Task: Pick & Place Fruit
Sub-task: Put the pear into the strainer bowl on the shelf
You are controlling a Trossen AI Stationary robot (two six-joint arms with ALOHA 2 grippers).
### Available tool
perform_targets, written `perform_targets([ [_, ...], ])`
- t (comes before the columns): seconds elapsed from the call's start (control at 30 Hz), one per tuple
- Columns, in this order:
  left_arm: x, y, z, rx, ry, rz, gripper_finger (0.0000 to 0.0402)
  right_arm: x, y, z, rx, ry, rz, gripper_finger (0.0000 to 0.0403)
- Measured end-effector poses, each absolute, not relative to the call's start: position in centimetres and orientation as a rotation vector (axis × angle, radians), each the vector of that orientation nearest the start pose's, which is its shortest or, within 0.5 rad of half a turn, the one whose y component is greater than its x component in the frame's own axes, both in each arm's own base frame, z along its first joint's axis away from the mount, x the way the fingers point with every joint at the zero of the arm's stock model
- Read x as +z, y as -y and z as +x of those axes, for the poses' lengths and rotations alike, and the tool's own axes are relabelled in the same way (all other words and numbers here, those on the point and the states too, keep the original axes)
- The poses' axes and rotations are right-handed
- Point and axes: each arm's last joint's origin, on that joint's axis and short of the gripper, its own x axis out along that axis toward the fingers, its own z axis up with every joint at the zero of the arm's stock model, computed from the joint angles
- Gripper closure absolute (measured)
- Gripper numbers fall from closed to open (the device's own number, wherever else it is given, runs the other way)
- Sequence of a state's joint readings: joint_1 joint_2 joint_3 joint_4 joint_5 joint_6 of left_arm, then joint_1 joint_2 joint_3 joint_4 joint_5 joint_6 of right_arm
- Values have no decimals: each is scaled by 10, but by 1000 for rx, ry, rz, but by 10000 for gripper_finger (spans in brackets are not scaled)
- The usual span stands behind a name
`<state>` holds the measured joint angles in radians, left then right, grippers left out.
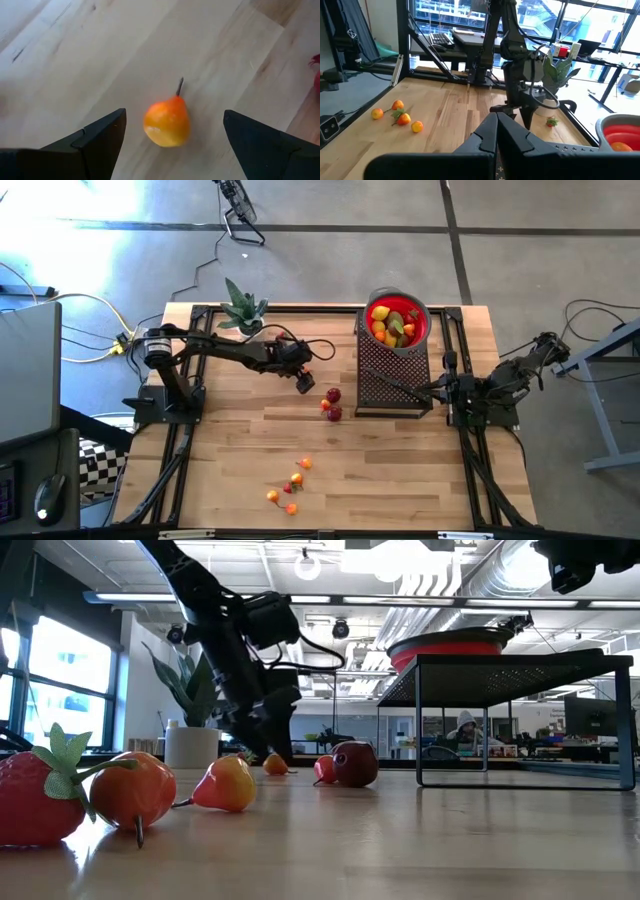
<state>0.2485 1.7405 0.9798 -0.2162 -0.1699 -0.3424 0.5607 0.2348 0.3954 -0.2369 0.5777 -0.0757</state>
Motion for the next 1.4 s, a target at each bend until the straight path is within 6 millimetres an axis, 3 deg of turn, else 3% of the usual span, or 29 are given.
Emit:
perform_targets([
  [1.4,155,-88,325,523,-948,-266,73,256,-33,82,-15,-64,-113,401],
])
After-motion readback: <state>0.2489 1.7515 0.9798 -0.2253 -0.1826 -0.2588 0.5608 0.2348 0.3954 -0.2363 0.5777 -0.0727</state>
